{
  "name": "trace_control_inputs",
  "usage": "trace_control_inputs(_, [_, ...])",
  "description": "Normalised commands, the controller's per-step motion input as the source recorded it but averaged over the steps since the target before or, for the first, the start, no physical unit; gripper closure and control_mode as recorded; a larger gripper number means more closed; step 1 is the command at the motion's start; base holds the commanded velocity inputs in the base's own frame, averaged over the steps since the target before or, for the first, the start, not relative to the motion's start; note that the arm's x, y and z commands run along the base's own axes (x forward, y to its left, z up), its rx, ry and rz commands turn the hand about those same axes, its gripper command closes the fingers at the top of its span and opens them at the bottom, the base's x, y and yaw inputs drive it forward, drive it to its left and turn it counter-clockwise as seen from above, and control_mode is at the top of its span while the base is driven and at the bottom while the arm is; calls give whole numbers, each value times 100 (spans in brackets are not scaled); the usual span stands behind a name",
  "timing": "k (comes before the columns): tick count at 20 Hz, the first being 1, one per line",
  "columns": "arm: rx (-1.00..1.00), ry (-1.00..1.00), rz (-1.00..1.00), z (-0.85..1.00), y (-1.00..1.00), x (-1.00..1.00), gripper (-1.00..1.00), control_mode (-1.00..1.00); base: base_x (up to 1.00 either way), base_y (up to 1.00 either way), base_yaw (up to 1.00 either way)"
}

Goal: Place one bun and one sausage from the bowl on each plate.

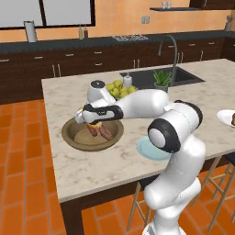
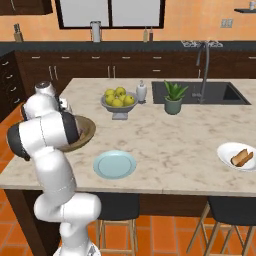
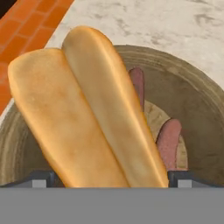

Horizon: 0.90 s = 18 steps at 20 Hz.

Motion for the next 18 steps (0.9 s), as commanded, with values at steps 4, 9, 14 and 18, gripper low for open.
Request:
trace_control_inputs(4, [0, 7, -7, 63, -97, -69, 100, -100, 0, 0, 0])
trace_control_inputs(9, [0, 5, -9, 13, -100, -65, 100, -100, 0, 0, 0])
trace_control_inputs(14, [0, 3, -8, 0, -88, -39, 100, -100, 0, 0, 0])
trace_control_inputs(18, [0, 8, -4, 0, -92, -6, 100, -100, 0, 0, 0])
